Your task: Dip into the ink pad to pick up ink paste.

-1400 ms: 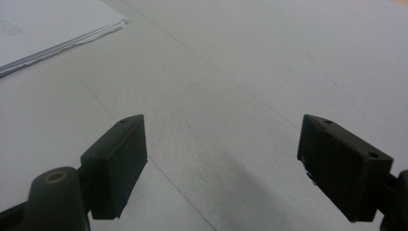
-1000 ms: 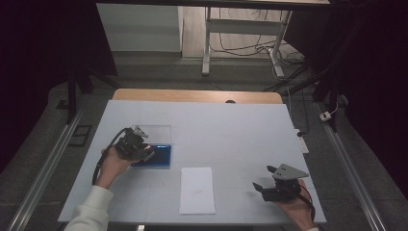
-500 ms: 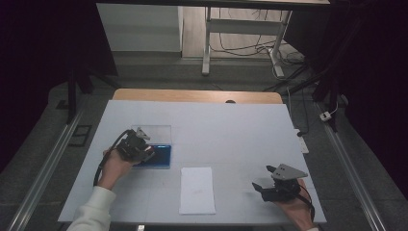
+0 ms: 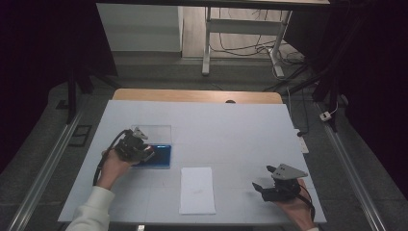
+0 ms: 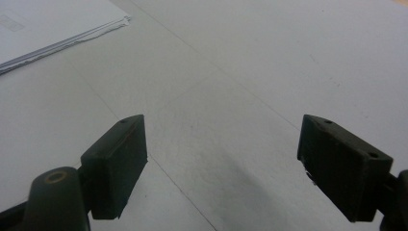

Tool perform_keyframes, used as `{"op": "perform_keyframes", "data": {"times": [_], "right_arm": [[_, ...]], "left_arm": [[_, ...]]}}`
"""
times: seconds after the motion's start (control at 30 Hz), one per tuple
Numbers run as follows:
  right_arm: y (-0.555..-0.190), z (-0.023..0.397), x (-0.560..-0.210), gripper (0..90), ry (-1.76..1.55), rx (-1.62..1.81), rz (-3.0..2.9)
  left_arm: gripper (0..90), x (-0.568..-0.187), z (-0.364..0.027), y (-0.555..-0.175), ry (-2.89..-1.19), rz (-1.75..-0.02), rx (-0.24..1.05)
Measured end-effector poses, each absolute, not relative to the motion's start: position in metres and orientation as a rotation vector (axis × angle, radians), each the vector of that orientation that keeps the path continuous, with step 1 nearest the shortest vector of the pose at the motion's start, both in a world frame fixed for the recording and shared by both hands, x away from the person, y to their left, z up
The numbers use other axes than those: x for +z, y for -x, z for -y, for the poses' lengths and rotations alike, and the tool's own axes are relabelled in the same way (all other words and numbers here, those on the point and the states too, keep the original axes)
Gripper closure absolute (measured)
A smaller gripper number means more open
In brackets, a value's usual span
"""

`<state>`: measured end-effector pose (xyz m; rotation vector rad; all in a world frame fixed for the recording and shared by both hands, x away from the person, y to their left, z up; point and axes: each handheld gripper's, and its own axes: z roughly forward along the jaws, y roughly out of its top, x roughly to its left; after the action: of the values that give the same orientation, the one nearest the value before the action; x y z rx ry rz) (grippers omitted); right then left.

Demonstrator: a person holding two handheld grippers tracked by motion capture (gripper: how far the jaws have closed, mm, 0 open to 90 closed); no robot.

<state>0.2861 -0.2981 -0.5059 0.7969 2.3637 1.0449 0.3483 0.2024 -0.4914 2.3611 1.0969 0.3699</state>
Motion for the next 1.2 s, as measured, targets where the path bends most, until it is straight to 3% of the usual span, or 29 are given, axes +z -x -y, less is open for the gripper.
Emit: {"op": "perform_keyframes", "data": {"times": [0.4,0.83,1.2], "right_arm": [[-0.285,0.299,-0.506,17.2,-0.799,1.055,-2.362],[-0.285,0.301,-0.506,17.3,-0.792,1.058,-2.360],[-0.284,0.302,-0.506,17.3,-0.796,1.057,-2.361]], "left_arm": [[70.4,-0.480,-0.210,-0.345,-2.299,-1.084,0.327],[70.2,-0.455,-0.216,-0.334,-2.227,-1.040,0.397],[70.2,-0.447,-0.214,-0.329,-2.186,-0.997,0.345]]}}
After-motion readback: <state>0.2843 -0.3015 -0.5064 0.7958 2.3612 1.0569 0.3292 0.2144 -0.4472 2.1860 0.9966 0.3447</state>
